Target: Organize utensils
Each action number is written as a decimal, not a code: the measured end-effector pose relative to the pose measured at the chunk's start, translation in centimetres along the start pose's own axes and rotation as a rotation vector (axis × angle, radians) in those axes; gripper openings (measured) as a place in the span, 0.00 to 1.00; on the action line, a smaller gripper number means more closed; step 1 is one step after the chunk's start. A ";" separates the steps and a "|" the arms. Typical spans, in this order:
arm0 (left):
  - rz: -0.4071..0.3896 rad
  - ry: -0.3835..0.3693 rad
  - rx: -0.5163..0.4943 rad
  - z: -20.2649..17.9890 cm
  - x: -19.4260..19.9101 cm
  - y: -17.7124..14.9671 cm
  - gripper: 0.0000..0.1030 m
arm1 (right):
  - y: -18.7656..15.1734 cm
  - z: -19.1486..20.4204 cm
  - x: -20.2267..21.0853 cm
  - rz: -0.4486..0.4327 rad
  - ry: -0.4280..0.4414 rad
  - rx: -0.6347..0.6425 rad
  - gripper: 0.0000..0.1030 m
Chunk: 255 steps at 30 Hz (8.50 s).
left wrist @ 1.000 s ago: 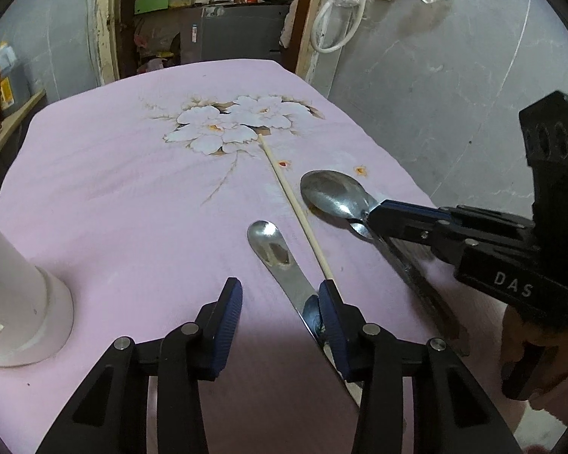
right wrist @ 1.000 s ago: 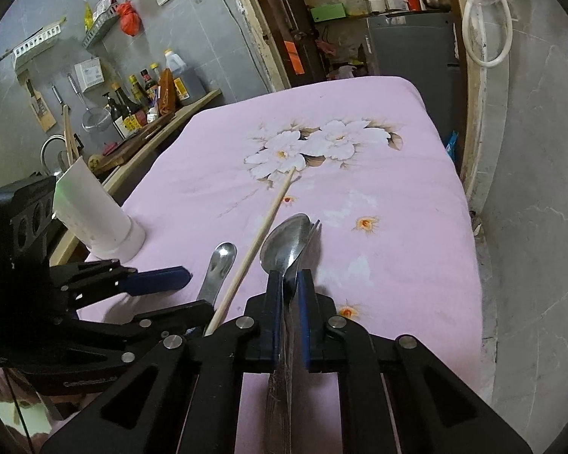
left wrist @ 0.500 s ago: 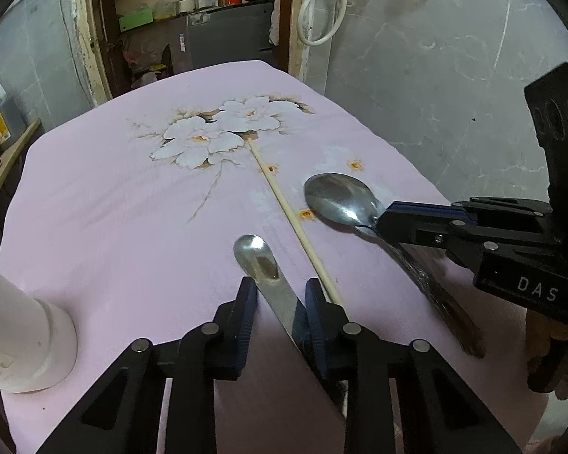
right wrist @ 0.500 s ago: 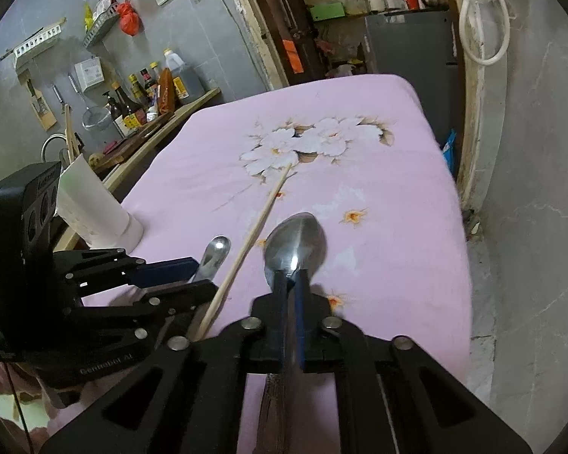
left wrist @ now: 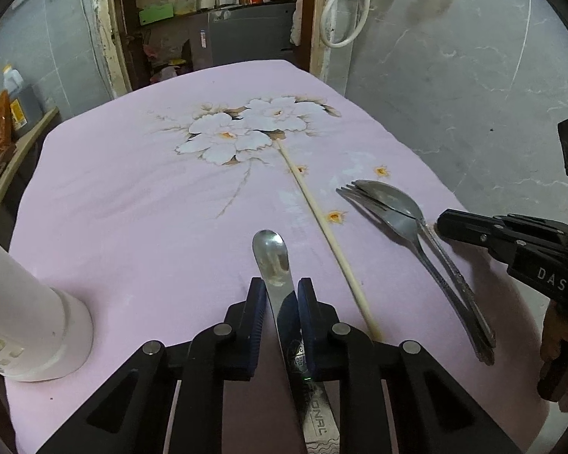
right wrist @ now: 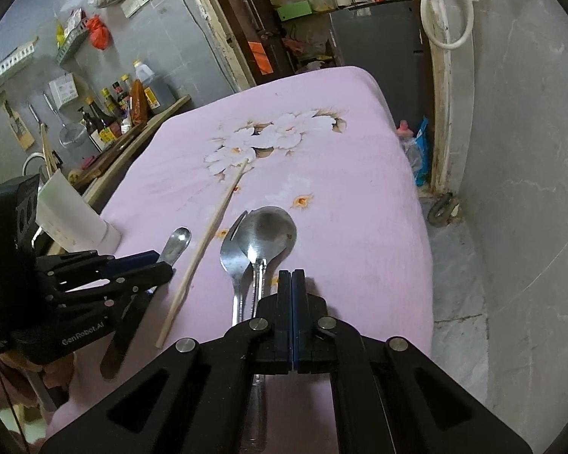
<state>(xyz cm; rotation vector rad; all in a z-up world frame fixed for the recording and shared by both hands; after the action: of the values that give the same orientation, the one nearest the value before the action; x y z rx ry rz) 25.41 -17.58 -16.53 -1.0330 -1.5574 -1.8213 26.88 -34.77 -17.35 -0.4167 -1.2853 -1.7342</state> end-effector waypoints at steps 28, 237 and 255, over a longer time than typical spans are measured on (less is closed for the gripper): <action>0.038 0.081 0.218 5.0 0.7 -1.5 0.31 | 0.7 1.3 -1.2 0.082 0.035 0.081 0.24; -0.603 0.071 0.210 8.6 18.2 1.8 0.99 | 4.5 7.7 14.3 -0.560 -0.229 -0.001 0.98; -0.367 -0.006 0.173 4.0 6.4 3.2 0.98 | 1.6 0.8 6.1 -0.308 -0.243 0.048 0.98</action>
<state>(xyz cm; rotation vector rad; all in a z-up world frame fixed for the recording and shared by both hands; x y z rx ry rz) 25.14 -13.75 -9.26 -0.7077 -1.9712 -1.8699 24.77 -36.98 -11.79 -0.4285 -1.6311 -1.9468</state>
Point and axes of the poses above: each gripper's, at about its wrist camera, not at the fingertips, and x roughly against the way its jaws point, z to its left, y to its top, the point moved 1 cm from there along -x, roughly the way its jaws point, and after that the axes turned 6 degrees about -x, right-handed, at the moved point
